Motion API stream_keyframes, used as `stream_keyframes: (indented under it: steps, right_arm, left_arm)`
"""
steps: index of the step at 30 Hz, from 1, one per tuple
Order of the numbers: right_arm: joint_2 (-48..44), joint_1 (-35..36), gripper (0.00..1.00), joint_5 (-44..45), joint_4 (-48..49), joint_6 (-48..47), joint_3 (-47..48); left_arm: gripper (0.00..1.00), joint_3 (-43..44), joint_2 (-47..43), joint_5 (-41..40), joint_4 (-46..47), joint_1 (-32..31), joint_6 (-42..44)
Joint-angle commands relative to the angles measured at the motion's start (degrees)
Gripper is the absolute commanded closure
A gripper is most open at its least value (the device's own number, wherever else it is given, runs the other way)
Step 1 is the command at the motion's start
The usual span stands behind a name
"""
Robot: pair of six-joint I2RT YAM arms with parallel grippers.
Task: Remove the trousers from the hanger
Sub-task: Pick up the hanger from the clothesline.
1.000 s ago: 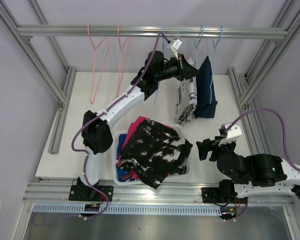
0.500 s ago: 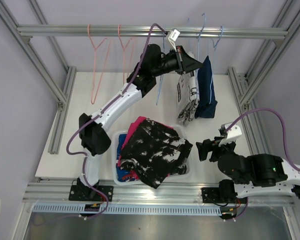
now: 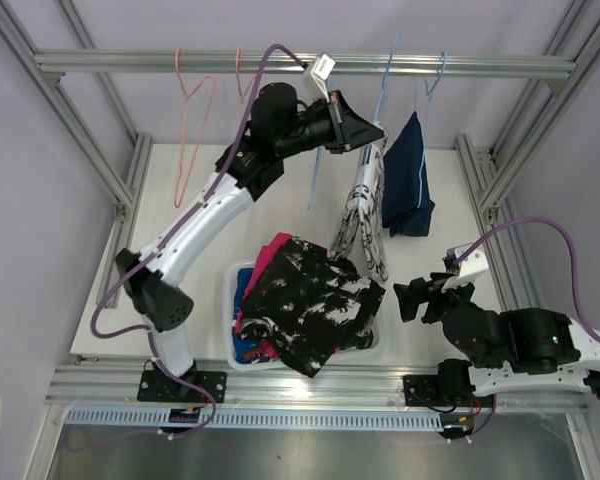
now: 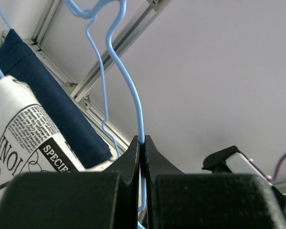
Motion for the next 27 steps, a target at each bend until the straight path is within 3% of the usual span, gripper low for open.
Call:
stream_keyframes:
  steps: [1,13,18,23,27]
  right_arm:
    - [-0.8,0.0,0.16,0.4,2.0,-0.6,0.4]
    - [-4.0,0.1,0.13,-2.9,4.9,-2.7,-0.5]
    - [-3.4,0.1,0.13,-4.2,5.7,-3.6,-0.6]
    - [0.0,0.1,0.13,-4.8,5.9,-3.4,1.4]
    - [2.3,0.2,0.13,-5.6,8.3,-3.5,2.8]
  left_arm:
    - [0.99,0.7,-13.3,-1.9,7.5,-1.2,0.7]
    - [0.99,-19.7,-36.1,-13.2,0.9,-7.6,8.3]
    - [0.99,-26.0,-43.5,-25.0,-1.5,-13.5,14.7]
    - [1.00,-36.0,-49.3,-33.9,2.0,-18.3,15.0]
    - [0.99,-38.9,-49.7,-40.8,4.2,-22.2,16.0]
